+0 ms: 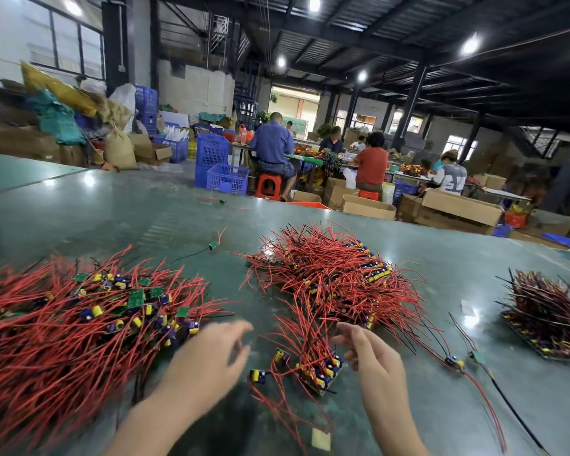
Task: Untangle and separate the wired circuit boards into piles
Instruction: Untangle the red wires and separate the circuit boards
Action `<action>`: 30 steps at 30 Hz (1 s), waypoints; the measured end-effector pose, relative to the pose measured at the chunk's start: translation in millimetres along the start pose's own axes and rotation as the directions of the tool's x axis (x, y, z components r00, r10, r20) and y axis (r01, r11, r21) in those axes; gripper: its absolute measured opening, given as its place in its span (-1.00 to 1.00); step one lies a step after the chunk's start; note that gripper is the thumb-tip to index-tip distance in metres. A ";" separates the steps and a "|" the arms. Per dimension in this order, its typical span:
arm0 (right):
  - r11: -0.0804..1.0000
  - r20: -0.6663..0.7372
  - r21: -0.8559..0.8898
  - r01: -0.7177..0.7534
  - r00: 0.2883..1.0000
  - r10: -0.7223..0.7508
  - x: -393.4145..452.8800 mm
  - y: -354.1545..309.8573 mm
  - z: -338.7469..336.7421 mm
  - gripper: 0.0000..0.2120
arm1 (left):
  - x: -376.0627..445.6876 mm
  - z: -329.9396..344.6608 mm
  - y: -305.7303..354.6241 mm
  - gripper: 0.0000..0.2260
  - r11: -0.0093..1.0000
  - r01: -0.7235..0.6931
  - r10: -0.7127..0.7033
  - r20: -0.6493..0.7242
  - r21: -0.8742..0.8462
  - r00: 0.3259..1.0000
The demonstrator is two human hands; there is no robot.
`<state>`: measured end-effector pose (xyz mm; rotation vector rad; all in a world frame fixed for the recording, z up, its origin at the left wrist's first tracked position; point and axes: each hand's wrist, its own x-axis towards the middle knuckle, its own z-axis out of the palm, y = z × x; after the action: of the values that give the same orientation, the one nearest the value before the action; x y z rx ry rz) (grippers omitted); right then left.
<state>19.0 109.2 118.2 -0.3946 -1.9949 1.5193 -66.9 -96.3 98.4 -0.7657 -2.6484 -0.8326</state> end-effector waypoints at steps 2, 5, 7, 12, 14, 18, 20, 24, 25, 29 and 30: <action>0.998 0.054 -0.055 0.007 0.999 -0.004 -1.3 0.2 1.2 -0.72 | -5.3 22.0 5.5 -0.77 0.999 -0.032 0.027 0.200 0.021 0.979; 0.993 0.103 -0.114 0.042 0.994 -0.030 -4.8 -1.2 4.8 -0.73 | -4.5 34.4 5.9 -0.83 1.000 0.017 -0.021 0.273 0.018 0.962; 0.993 0.132 -0.105 0.044 0.991 -0.030 -7.8 -2.2 8.2 -0.72 | -3.2 34.2 4.2 -0.90 0.999 0.048 -0.046 0.264 -0.002 0.963; 0.987 0.084 -0.093 0.129 0.989 -0.122 -12.5 -3.2 13.5 -0.71 | 0.0 23.6 1.0 -0.86 0.978 0.180 -0.157 0.197 -0.106 0.968; 0.983 0.001 -0.061 0.172 0.985 -0.173 -12.7 -3.3 12.8 -0.70 | 5.5 13.8 -2.4 -0.84 0.930 0.274 -0.254 0.113 -0.246 0.961; 0.982 -0.060 -0.060 0.181 0.981 -0.185 -9.2 0.8 9.4 -0.68 | 6.0 1.9 9.8 -0.92 0.337 0.416 -0.395 0.274 -0.845 0.877; 0.985 0.062 -0.072 0.155 0.987 -0.151 -9.0 0.8 13.0 -0.71 | 1.0 3.2 24.2 -0.98 0.056 0.464 -0.291 0.430 -0.884 0.854; 0.991 0.298 -0.019 0.132 0.947 -0.120 -11.0 -3.9 22.9 -0.69 | -7.7 10.2 44.2 -0.87 0.031 0.559 -0.091 0.555 -0.829 0.827; 0.990 0.321 -0.010 0.140 0.938 -0.129 -10.4 -3.6 22.6 -0.67 | -9.1 10.7 47.1 -0.83 0.028 0.561 -0.059 0.559 -0.827 0.827; 0.969 0.303 0.015 0.248 0.922 -0.241 -10.5 -5.0 17.6 -0.75 | -10.7 11.2 50.1 -0.76 -0.015 0.547 -0.027 0.548 -0.837 0.836; 0.961 0.298 0.012 0.277 0.916 -0.268 -11.2 -6.0 17.6 -0.75 | -10.6 11.2 49.7 -0.75 -0.015 0.544 -0.025 0.544 -0.839 0.839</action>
<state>17.6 87.6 117.8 0.1091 -2.1948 1.4354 -31.5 -59.4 107.9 -0.5217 -2.0167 -3.1839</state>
